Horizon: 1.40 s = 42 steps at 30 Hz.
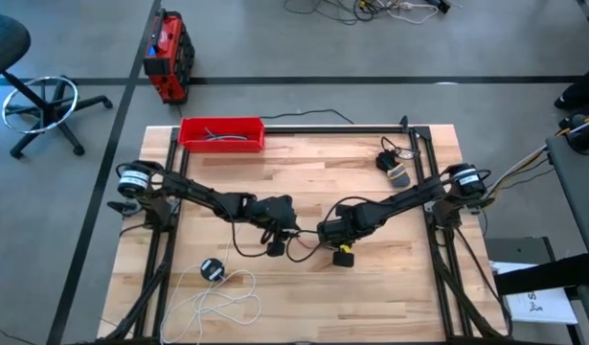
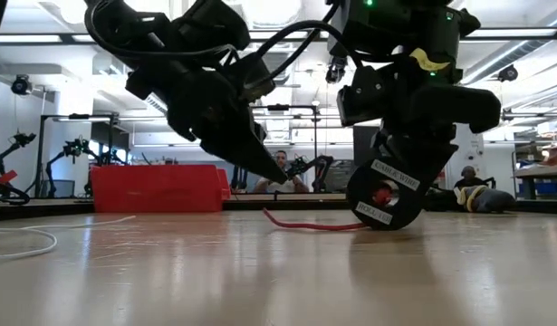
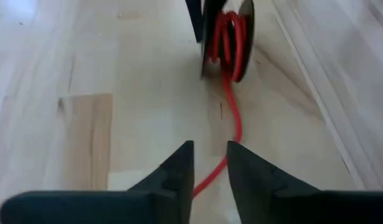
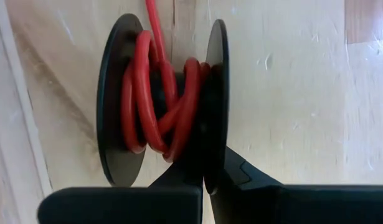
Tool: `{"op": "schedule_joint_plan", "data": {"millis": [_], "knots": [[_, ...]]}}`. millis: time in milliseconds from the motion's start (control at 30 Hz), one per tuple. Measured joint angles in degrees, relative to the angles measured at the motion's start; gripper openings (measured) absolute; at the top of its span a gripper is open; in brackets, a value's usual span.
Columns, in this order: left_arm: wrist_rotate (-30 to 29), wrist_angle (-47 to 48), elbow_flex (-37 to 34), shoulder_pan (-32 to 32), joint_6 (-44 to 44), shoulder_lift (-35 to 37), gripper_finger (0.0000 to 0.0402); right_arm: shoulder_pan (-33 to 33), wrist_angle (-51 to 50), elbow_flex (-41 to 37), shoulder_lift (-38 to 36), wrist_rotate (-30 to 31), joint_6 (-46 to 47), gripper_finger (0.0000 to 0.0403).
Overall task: Coil cords
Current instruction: Coil the red wire onto the black spool
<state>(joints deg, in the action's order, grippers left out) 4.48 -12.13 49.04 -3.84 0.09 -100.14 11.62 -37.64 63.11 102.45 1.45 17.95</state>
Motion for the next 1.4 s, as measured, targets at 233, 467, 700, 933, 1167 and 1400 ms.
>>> {"op": "schedule_joint_plan", "data": {"millis": [233, 467, 700, 933, 1167, 1400], "knots": [[2.5, -12.7, 0.0, 0.0, -2.1, -2.7, 0.0143, 0.0, -0.4, 0.6, 0.0, 0.0, -0.1, 0.0], [2.5, -18.3, 2.0, 0.0, -2.6, -9.5, 0.0157, 0.0, -1.4, 1.3, 0.0, 0.1, -0.8, 0.0], [2.6, -18.1, 8.3, 0.0, -2.1, -15.0, 0.0135, 0.0, -1.3, 1.3, 0.0, 0.1, -0.6, 0.0], [2.6, -16.3, 9.5, 0.0, 0.2, -15.4, 0.0096, 0.1, -1.5, 1.3, 0.0, 0.0, -1.0, 0.0], [2.7, -16.2, 9.4, 0.0, 1.0, -15.4, 0.0007, 0.1, -1.8, 2.0, 0.0, -0.3, -1.4, 0.0], [2.5, -13.4, 9.4, 0.1, 2.2, -15.3, 0.0002, 0.1, -1.4, 2.1, -0.2, -0.2, -2.1, 0.0021]]}}
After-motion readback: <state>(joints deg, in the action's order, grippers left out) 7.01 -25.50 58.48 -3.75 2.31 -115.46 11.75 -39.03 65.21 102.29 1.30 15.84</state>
